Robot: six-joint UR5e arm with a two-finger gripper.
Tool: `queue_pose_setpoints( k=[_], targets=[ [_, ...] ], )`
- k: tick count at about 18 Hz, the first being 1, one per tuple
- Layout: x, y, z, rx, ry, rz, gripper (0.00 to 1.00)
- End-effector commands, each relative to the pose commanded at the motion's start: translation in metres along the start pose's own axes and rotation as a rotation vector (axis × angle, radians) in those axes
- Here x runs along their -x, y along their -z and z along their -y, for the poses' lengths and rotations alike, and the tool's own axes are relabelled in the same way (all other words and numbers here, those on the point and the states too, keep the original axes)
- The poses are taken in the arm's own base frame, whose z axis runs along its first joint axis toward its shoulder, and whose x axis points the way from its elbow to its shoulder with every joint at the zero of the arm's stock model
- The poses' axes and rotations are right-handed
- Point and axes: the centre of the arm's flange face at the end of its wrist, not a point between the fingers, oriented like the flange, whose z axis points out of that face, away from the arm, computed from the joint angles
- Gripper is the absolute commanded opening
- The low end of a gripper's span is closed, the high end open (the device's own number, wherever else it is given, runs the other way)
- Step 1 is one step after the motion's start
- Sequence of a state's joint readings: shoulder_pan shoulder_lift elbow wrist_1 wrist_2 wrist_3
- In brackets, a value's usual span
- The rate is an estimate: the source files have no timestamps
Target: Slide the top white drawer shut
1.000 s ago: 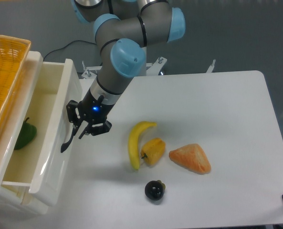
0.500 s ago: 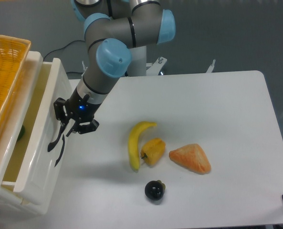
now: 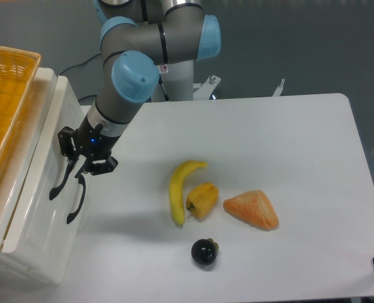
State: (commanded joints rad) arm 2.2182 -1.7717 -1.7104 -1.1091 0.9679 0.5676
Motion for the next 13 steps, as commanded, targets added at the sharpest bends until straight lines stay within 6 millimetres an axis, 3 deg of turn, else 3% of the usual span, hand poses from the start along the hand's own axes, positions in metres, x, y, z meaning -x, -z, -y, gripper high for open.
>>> queue_pose_setpoints(
  k=[6,10,13],
  targets=[
    [-0.006,-0.005,0.002,0.004,-0.011,-0.008,0.26],
    [0.001,-0.001,0.003,-0.004,-0.005,-0.001,0.27],
    [0.028,0.018,-0.003,-0.025,0.028,0.026,0.51]
  ],
)
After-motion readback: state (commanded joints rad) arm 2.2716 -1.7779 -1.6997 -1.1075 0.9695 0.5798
